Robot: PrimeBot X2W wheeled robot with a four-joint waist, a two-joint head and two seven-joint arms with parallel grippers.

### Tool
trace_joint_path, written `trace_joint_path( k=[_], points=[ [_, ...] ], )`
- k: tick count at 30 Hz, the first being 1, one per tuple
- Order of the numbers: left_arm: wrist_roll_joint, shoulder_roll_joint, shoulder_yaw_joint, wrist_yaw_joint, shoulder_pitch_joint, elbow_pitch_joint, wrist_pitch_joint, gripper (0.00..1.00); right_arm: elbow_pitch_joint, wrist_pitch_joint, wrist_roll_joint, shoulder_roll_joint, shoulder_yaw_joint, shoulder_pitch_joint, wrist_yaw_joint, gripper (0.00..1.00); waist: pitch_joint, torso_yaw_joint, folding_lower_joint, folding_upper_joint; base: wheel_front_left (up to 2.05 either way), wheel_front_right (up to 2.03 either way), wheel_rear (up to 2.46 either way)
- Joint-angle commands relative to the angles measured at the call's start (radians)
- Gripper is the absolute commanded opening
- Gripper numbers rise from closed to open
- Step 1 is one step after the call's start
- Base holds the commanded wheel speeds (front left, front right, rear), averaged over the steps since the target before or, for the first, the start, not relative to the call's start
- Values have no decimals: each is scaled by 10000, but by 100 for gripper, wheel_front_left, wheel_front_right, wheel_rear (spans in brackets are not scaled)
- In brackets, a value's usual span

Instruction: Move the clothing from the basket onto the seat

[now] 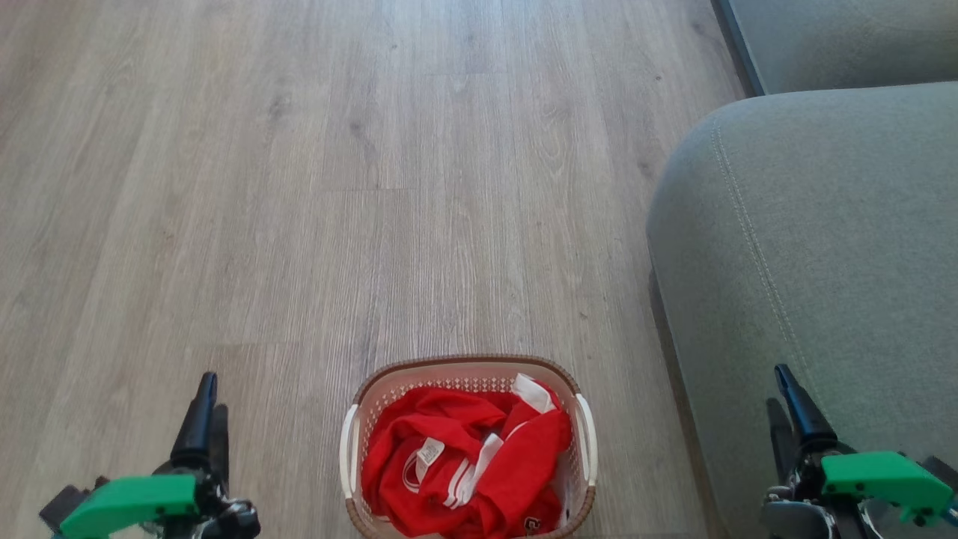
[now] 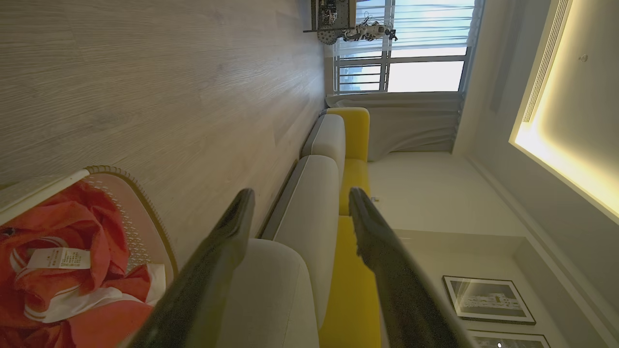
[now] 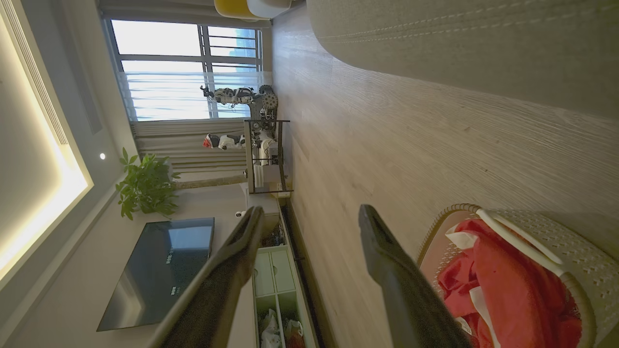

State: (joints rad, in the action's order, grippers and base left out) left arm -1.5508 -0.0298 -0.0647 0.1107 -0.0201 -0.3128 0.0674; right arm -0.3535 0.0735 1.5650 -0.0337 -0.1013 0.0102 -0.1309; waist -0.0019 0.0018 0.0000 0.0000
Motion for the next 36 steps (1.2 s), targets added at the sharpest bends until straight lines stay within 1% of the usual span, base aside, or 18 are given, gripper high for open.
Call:
trace_joint_path(
  k=[1, 10, 19, 27, 36],
  points=[
    [257, -103, 35, -69, 376, 508, -96, 100, 414, -117, -197, -36, 27, -383, 0, 100, -4, 7, 0, 0, 0, 0, 0],
    [1503, -111, 331, -378, 318, 1063, -359, 100, 834, -384, -1203, -47, 94, -344, 0, 100, -40, 35, 0, 0, 0, 0, 0],
    [3135, -119, 688, -689, 247, 1449, -622, 100, 1224, -649, -2523, -57, 247, -263, 0, 100, -91, 72, 0, 0, 0, 0, 0],
    [4503, -127, 908, -911, 110, 1628, -856, 100, 1518, -887, -3723, -67, 440, -187, 1, 100, -123, 100, 0, 0, 0, 0, 0],
    [5771, -135, 1117, -1141, -71, 1652, -1119, 100, 1685, -1153, -5070, -78, 721, -91, 1, 100, -139, 118, 0, 0, 0, 0, 0]
  ],
)
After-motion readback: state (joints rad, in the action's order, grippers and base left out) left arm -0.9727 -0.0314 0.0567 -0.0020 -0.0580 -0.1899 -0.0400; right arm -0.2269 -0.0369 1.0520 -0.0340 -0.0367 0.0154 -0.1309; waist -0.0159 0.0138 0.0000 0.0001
